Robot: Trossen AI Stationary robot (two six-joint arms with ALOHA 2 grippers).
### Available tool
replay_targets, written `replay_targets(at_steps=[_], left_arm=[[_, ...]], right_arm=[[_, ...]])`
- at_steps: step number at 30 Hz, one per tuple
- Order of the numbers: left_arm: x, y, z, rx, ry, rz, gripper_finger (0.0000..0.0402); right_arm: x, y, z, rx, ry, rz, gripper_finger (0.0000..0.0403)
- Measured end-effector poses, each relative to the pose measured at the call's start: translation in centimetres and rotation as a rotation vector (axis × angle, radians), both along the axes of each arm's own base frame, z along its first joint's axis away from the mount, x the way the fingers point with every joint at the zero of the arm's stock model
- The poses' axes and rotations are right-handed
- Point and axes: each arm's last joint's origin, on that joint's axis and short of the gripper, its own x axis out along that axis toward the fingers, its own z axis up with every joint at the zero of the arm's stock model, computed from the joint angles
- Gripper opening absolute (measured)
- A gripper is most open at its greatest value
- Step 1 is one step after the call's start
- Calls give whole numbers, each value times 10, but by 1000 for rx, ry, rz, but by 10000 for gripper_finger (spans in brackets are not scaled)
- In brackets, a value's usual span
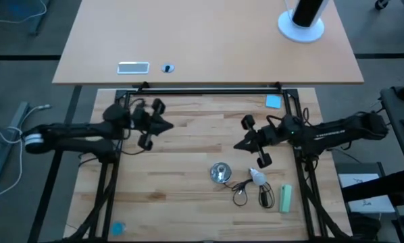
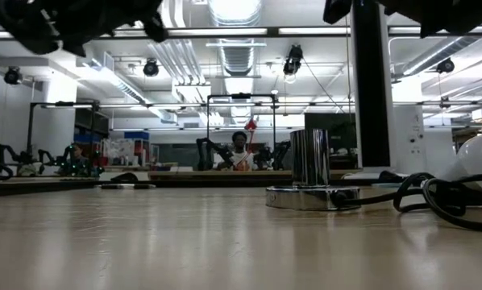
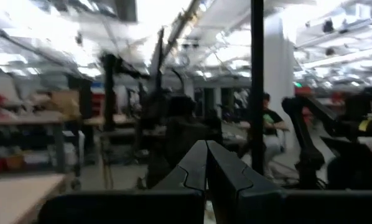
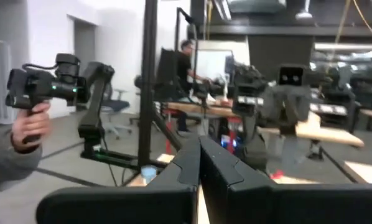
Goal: Screw lightbulb
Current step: Insert the lightbulb into the lamp
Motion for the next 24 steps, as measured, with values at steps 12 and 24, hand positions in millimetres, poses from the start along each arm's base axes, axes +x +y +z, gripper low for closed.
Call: replay_targets(at_steps=[12,24], left_arm=[[56,-19,11,91,126,-101,0],[54,-81,-35,61,252,-14,0]], right_arm=[[-7,22,-20,-1,89,98,0],[-47,26,-47,138,263,47,0]])
